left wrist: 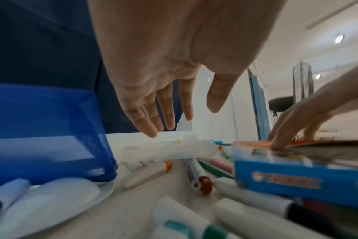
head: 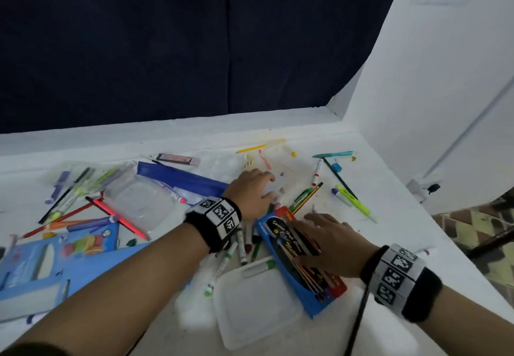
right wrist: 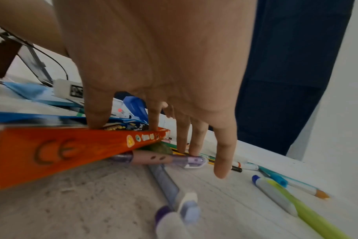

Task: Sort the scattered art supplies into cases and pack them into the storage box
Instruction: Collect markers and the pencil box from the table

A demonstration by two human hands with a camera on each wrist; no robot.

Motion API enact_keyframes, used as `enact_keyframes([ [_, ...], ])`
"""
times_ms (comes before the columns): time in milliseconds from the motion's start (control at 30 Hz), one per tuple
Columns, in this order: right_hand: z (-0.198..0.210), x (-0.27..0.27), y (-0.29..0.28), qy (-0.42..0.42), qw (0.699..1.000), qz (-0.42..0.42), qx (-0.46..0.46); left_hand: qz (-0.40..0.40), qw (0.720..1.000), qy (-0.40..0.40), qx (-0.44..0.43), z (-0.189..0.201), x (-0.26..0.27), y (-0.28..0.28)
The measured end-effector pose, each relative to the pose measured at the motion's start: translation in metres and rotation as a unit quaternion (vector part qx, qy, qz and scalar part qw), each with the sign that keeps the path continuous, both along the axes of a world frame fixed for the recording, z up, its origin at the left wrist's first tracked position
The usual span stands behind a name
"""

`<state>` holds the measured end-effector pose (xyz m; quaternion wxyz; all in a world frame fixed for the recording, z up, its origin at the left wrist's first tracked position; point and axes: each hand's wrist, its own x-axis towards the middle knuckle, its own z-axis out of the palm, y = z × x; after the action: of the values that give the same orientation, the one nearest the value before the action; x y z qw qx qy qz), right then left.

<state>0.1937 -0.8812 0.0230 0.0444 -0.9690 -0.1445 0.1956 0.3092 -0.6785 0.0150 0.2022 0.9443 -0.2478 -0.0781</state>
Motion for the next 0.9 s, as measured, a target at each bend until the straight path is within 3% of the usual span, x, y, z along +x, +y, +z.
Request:
enact_keyframes([
  [167,-0.009,0.013,-0.018,-0.015,0.999,0.046,0.019,0.021,0.986,0.009,0.164,-0.015,0.022,-0.029],
  [267,-0.015,0.02,-0.027,-0.022,0.997,0.062,0.029,0.035,0.978,0.004,0.206,-0.02,0.026,-0.037],
  [700,-0.021,0.039,-0.042,-0.056,0.985,0.16,0.031,0.075,0.988,-0.04,0.131,0.01,0.018,-0.032],
  [900,-0.014,0.043,-0.044,-0.046,0.985,0.151,0.073,0.091,0.99,-0.097,0.055,0.054,0.013,-0.016],
])
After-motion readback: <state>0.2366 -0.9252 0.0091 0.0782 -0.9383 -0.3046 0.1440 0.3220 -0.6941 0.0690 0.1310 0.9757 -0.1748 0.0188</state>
